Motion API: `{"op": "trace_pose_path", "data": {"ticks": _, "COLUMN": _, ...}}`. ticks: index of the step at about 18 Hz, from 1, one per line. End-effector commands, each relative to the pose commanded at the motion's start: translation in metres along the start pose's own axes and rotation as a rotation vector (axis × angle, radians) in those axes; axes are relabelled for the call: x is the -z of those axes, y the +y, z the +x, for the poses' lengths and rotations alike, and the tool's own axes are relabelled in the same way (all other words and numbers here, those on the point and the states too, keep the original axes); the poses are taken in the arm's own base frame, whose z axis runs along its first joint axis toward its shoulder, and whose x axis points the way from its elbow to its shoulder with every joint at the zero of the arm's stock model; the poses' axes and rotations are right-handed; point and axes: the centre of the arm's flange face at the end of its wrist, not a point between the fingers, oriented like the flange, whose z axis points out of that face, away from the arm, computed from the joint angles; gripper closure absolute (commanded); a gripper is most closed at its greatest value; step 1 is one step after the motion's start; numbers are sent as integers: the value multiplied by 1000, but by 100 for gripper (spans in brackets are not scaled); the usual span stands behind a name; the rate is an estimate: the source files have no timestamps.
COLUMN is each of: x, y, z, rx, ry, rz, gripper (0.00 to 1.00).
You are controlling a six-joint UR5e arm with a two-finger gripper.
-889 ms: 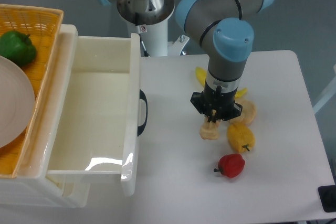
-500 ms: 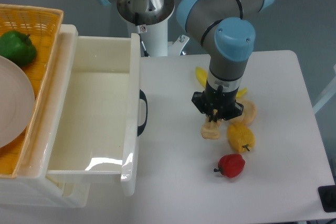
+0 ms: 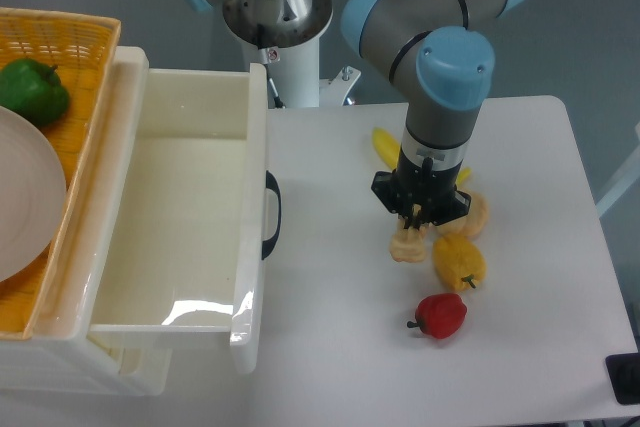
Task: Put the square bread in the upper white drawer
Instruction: 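Close the gripper on the square bread piece on the table, then lift the square bread and carry it toward the open white drawer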
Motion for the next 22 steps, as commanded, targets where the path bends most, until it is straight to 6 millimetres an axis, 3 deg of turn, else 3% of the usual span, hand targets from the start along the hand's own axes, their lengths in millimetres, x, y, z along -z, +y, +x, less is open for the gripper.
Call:
{"op": "trace_pose_path", "data": {"ticks": 4, "x": 13, "y": -2, "z": 3, "rx": 13, "ry": 14, "rz": 48, "gripper": 98}}
{"op": "trace_pose_path", "data": {"ticks": 6, "x": 35, "y": 0, "z": 10, "rx": 36, "ry": 8, "rz": 81, "gripper": 98}}
{"op": "trace_pose_path", "data": {"ticks": 10, "x": 42, "y": 0, "z": 18, "rx": 75, "ry": 26, "rz": 78, "gripper": 98}}
{"op": "trace_pose_path", "data": {"ticks": 14, "x": 78, "y": -4, "z": 27, "rx": 206, "ry": 43, "rz": 157, "gripper": 97}}
{"op": "trace_pose_path", "data": {"ticks": 22, "x": 126, "y": -8, "z": 58, "rx": 433, "ry": 108, "rz": 266, "gripper": 96}}
